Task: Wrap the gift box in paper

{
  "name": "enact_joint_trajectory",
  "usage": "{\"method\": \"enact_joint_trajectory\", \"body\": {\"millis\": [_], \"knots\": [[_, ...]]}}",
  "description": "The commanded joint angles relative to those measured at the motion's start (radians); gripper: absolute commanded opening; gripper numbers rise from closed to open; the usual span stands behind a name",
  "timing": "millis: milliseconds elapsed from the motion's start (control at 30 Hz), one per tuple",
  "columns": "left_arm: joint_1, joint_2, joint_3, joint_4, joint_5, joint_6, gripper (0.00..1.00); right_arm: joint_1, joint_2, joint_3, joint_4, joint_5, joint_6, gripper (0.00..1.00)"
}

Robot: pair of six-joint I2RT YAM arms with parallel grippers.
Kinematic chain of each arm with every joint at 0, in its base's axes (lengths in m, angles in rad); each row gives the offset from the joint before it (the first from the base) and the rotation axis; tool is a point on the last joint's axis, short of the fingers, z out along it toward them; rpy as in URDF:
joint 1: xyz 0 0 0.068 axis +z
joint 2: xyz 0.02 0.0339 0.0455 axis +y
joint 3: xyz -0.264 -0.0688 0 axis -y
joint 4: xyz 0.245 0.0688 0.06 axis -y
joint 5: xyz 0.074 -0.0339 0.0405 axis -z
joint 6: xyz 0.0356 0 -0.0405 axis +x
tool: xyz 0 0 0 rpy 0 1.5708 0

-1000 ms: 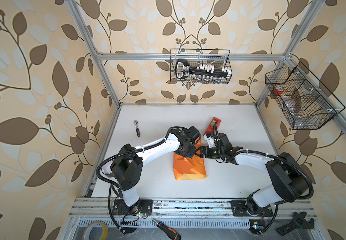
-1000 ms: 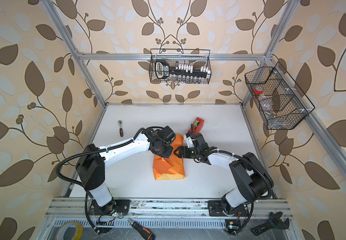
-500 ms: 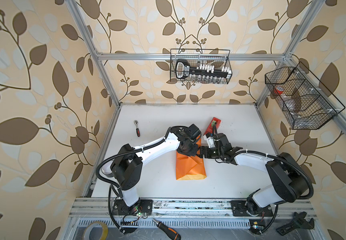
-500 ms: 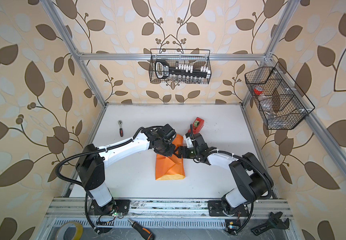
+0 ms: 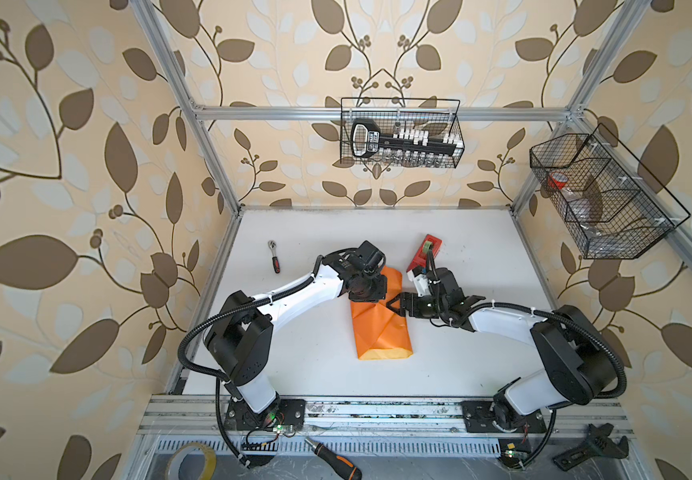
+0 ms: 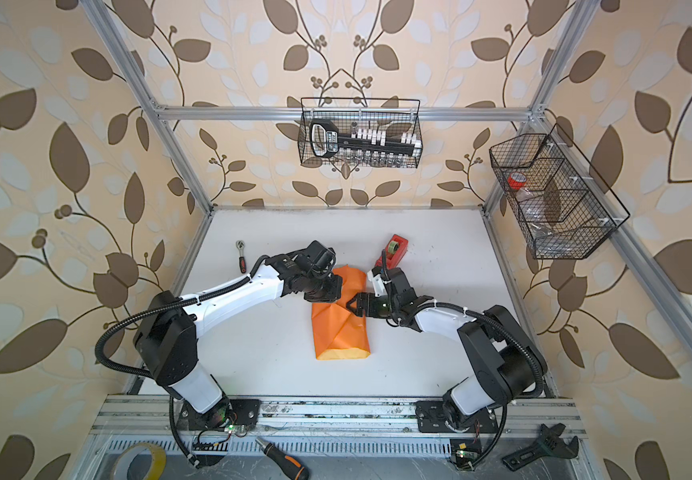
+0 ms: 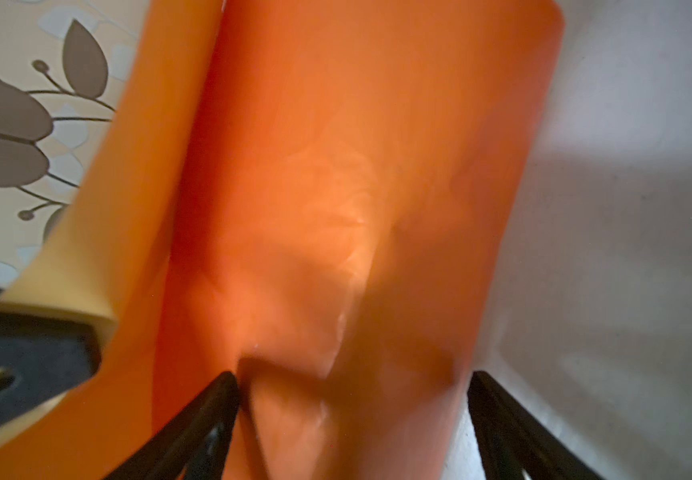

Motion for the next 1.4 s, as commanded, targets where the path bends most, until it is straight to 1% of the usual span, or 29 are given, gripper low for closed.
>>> {"method": "enact_joint_trajectory", "body": {"millis": [0, 100, 367, 767, 967, 1067, 1133, 1167, 1367], "knots": [[-0.007, -0.056, -0.020, 0.108, 0.062, -0.062, 0.00, 0.017, 0.053, -0.061, -0.134, 0.044, -0.002, 0.87], [-0.006, -0.064, -0.035, 0.154, 0.100, -0.085, 0.00, 0.018, 0.055, -0.063, -0.129, 0.045, 0.003, 0.87], [-0.006, -0.086, -0.098, 0.267, 0.155, -0.130, 0.00, 0.009, 0.058, -0.067, -0.114, 0.037, 0.011, 0.87], [-0.003, -0.116, -0.216, 0.476, 0.136, -0.194, 0.00, -0.004, 0.066, -0.076, -0.086, 0.010, 0.027, 0.87], [0.007, -0.123, -0.301, 0.595, 0.157, -0.244, 0.00, -0.013, 0.068, -0.078, -0.084, 0.003, 0.020, 0.87], [0.007, -0.123, -0.338, 0.658, 0.167, -0.244, 0.00, -0.014, 0.071, -0.078, -0.084, 0.001, 0.017, 0.87], [0.007, -0.123, -0.358, 0.688, 0.168, -0.244, 0.00, -0.014, 0.075, -0.078, -0.086, -0.001, 0.016, 0.87], [0.007, -0.123, -0.368, 0.705, 0.171, -0.278, 0.00, -0.015, 0.075, -0.078, -0.085, -0.002, 0.016, 0.87], [0.007, -0.130, -0.454, 0.813, 0.165, -0.300, 0.00, -0.015, 0.072, -0.075, -0.091, 0.000, 0.012, 0.87]]}}
